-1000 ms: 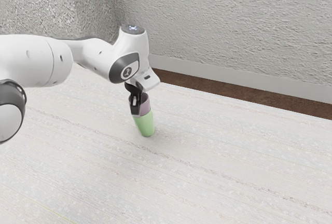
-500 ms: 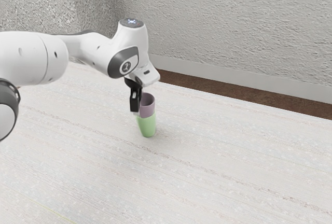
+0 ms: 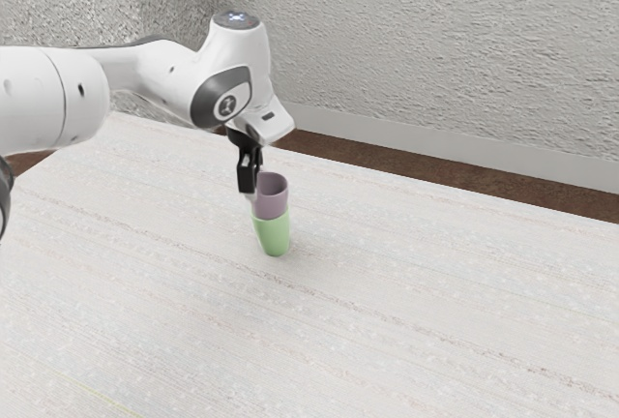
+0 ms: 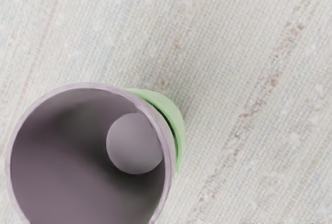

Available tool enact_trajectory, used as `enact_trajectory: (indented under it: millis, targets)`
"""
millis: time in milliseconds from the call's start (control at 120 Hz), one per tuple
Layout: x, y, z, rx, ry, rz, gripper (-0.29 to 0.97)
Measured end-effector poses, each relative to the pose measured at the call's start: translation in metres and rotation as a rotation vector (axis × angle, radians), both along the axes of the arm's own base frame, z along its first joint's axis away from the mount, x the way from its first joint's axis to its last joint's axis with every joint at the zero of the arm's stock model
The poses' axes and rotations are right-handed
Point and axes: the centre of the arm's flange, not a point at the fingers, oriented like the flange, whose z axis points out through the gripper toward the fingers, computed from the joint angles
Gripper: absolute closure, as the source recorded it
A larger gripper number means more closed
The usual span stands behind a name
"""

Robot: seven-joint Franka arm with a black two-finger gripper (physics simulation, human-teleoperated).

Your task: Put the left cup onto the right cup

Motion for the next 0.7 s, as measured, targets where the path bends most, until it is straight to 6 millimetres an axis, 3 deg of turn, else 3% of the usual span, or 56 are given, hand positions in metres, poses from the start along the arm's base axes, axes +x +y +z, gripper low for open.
enact_trajectory:
  millis: [442,700]
  targets:
    - [-0.031,0.005,0.072,-0.034,-0.02,0.014,0.0]
    - [-0.059,0.014,0.113,-0.045,-0.005,0.05,0.0]
